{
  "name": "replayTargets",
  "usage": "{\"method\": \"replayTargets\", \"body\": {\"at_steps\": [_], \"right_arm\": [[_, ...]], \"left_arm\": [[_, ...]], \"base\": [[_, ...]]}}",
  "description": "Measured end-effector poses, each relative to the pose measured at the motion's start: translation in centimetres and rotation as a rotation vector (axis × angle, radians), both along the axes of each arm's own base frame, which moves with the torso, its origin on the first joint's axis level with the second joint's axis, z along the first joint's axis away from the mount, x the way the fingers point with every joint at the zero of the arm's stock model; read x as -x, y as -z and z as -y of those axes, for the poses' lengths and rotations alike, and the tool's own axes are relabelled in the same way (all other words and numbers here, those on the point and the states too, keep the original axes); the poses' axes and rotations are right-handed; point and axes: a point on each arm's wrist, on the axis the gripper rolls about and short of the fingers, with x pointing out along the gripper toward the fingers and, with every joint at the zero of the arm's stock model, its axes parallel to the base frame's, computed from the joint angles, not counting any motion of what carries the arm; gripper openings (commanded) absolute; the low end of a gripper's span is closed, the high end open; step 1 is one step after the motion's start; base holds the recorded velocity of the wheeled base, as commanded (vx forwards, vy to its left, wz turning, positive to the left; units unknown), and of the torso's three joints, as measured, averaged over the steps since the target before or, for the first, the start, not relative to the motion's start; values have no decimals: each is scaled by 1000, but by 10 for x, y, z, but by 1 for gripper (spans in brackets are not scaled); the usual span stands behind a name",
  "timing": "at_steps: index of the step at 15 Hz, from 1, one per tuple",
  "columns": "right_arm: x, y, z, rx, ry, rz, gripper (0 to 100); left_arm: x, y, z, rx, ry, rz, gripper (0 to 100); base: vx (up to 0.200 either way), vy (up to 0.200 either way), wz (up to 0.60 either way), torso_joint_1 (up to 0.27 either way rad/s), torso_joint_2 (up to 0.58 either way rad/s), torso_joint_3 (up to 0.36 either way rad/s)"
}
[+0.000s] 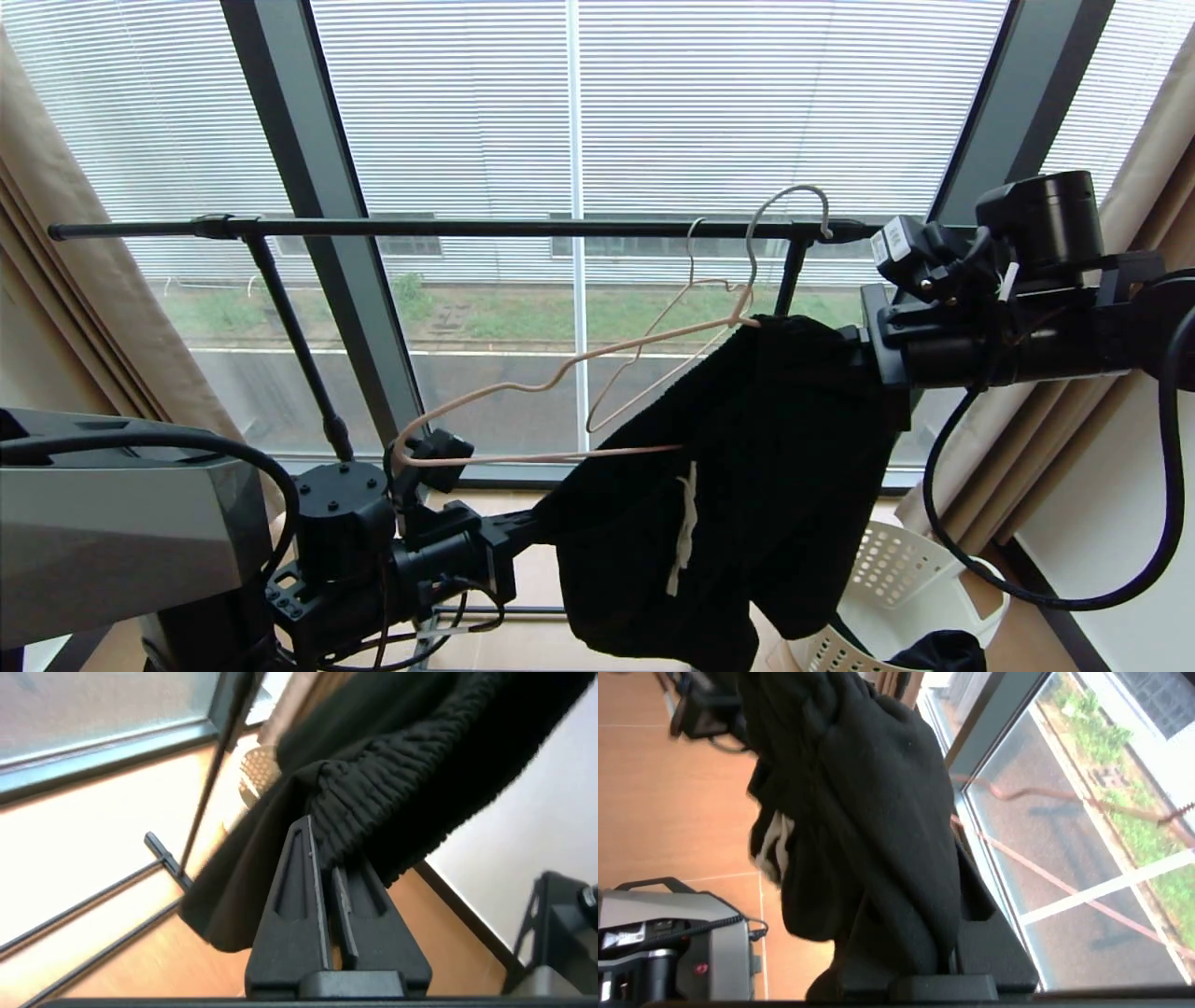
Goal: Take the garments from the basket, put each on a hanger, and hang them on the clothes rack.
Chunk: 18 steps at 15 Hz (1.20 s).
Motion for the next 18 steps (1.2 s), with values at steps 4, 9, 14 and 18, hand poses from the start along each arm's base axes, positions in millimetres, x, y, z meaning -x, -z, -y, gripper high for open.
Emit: {"method": "replayTargets", "body": {"at_steps": [4,9,14,18], "right_arm": [[6,18,11,27,49,15,0],[32,51,19,68,103,-2,0],[51,72,42,59,167,14,0],[50,79,57,54,224,42,0]], "left_arm": [[-8,-5,-8,12,-37,24,0],[-12,-7,-15,13,-64,33,0],[-11,-7,-23,-18,-77,60,0],[-8,-4,-29,-44,-88,58,0]], "base": [[0,0,0,0,0,0],[0,0,0,0,0,0],[0,0,0,0,0,0],[0,0,0,0,0,0]]}}
